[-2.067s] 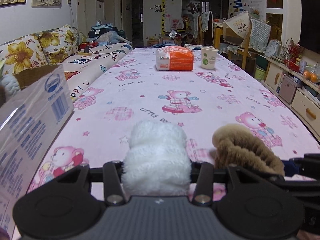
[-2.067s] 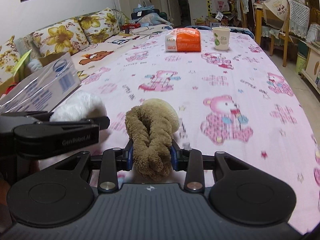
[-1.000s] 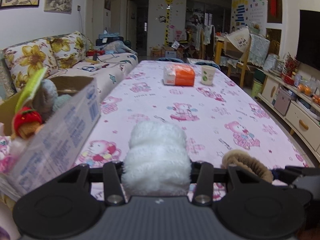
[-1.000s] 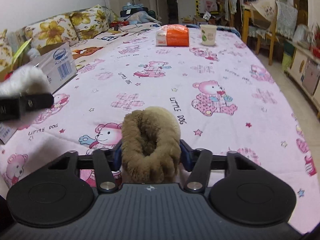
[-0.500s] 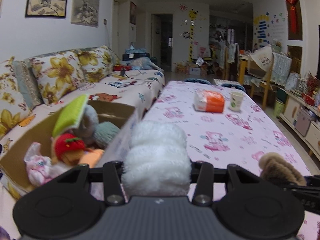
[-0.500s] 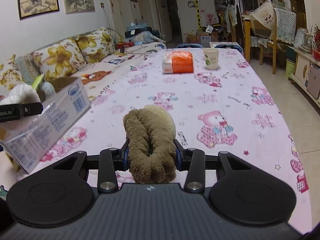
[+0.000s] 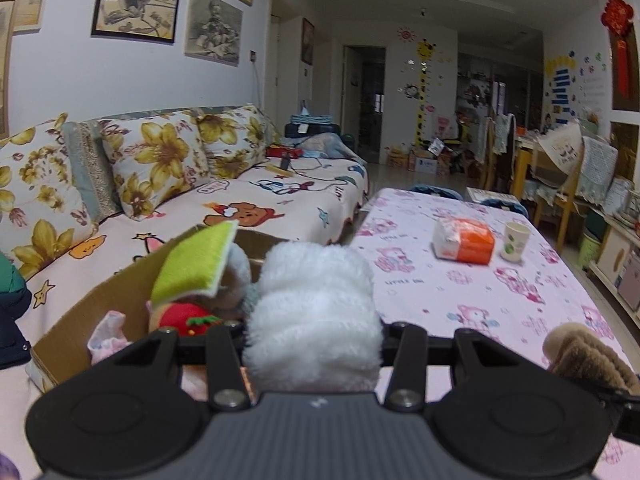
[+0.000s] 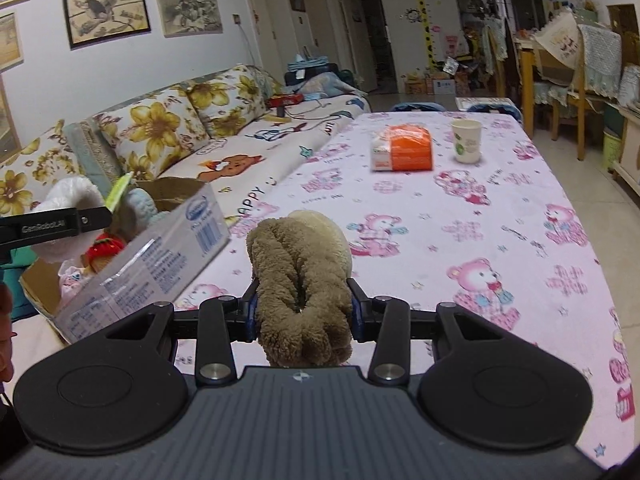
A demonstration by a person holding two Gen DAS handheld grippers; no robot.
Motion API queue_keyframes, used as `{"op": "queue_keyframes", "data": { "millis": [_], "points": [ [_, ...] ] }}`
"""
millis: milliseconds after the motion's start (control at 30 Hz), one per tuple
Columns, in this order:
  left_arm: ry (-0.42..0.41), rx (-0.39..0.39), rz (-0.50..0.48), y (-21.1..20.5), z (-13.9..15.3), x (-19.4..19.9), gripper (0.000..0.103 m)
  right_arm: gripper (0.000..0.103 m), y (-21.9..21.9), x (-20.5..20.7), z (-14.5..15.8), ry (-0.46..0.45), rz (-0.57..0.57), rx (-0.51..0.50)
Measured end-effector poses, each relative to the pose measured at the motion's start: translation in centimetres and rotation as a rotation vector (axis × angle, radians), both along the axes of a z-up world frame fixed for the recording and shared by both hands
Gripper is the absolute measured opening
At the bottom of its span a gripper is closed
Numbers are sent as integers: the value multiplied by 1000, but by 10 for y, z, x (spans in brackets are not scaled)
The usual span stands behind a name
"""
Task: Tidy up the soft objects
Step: 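Lower cuff and ring into the cardboard box and open both tools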
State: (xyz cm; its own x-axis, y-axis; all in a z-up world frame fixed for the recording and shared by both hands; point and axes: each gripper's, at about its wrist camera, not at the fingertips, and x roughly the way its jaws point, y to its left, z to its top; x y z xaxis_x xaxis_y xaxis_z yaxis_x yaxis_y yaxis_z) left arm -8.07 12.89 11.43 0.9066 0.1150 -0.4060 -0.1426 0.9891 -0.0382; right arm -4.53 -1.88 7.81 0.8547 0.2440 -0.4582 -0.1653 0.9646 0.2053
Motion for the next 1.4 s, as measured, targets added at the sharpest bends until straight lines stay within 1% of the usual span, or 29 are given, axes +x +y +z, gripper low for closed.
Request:
{"op": "queue_keyframes", "data": {
  "millis": [233, 333, 467, 567, 733, 767, 900, 1033, 1067, 1200, 1333, 1367, 1400],
  "points": [
    [-25, -24, 60, 19, 9, 14, 44, 51, 16, 14, 12, -24, 71, 8],
    [-33, -41, 87, 29, 11, 21, 44, 51, 27, 25, 18, -36, 101, 18],
    [-36, -83, 119, 44, 12, 32, 44, 51, 40, 37, 23, -50, 139, 19],
    [-44, -93, 141, 53, 13, 39, 44, 51, 50, 51, 29, -59, 161, 14],
    [-40, -108, 155, 66, 6, 50, 44, 51, 64, 68, 34, -69, 202, 11],
    [-34, -111, 158, 69, 3, 51, 44, 51, 72, 77, 37, -69, 222, 10],
    [-20, -138, 173, 86, -3, 53, 44, 51, 86, 87, 42, -74, 255, 11],
    [-22, -159, 205, 104, -4, 52, 44, 51, 102, 100, 49, -84, 306, 37],
    [-21, -164, 213, 109, -5, 52, 44, 51, 110, 107, 50, -83, 324, 55],
    [-4, -194, 248, 126, -13, 54, 44, 52, 122, 107, 48, -70, 357, 75],
    [31, -216, 253, 132, -24, 59, 44, 53, 142, 110, 34, -12, 405, 100],
    [41, -213, 248, 132, -26, 60, 44, 54, 142, 110, 34, -12, 405, 100],
    [50, -209, 244, 131, -28, 61, 44, 60, 148, 111, 30, 3, 417, 97]
  ]
}}
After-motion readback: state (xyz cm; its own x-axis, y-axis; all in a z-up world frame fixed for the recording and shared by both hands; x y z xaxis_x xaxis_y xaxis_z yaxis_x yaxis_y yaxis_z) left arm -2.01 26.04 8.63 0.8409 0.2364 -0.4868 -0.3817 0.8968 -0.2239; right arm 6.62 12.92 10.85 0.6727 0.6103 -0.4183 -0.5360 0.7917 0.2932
